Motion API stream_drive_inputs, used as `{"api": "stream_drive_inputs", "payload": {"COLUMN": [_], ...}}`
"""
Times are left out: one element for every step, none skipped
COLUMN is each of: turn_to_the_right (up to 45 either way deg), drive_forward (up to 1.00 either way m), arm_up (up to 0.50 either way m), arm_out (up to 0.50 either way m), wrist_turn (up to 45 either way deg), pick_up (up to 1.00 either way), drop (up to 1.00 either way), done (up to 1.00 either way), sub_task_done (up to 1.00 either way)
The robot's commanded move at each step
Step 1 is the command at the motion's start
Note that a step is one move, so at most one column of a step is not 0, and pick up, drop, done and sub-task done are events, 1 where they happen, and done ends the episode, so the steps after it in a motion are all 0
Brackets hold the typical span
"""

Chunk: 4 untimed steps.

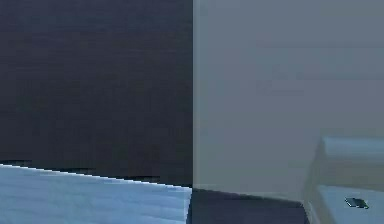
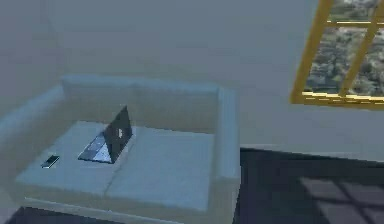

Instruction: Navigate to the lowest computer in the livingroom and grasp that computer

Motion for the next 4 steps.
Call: {"api": "stream_drive_inputs", "payload": {"turn_to_the_right": [45.0, 21.0, 0.0, -45.0], "drive_forward": [0.00, 0.00, 0.15, 0.00], "arm_up": [0.00, 0.00, 0.00, 0.00], "arm_out": [0.00, 0.00, 0.00, 0.00], "wrist_turn": [0.0, 0.0, 0.0, 0.0], "pick_up": [0.00, 0.00, 0.00, 0.00], "drop": [0.00, 0.00, 0.00, 0.00], "done": [0.00, 0.00, 0.00, 0.00], "sub_task_done": [0.00, 0.00, 0.00, 0.00]}}
